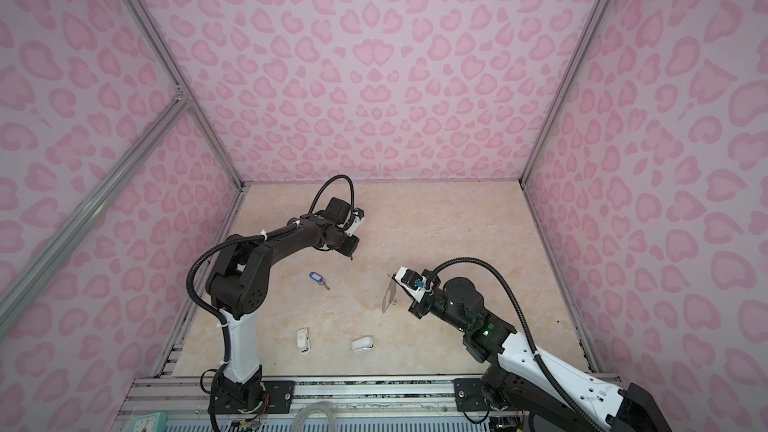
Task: Put the keys on the keyring
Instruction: 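Move the left gripper over the red-tagged key and lower toward its ring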
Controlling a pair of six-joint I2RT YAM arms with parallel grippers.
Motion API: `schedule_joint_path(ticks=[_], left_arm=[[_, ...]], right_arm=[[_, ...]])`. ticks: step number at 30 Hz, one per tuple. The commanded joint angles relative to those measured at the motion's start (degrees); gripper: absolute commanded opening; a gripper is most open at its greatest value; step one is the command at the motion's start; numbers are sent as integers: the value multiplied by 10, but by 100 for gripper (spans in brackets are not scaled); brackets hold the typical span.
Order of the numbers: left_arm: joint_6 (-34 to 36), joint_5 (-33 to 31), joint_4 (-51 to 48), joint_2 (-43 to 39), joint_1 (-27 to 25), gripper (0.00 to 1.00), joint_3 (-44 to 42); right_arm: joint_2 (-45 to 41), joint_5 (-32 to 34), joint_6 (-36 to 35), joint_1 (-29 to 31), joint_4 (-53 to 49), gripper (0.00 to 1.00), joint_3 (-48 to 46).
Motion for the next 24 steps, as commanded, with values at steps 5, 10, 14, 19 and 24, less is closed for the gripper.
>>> schedule_joint_path(ticks=[5,10,14,19,24], left_arm=[[-13,-19,-13,18,0,25,21],[-12,-19,-15,29,0,24,31],[-9,-14,-15,34,0,24,36],[-3,-8,-15,38,0,19,42],[2,0,-20,45,0,15,52]], right_arm=[[-2,-2,8,0,18,0,2],[0,-2,9,0,18,0,2],[6,-2,9,0,21,0,4],[16,-3,9,0,25,0,8],[27,-5,8,0,27,0,13]])
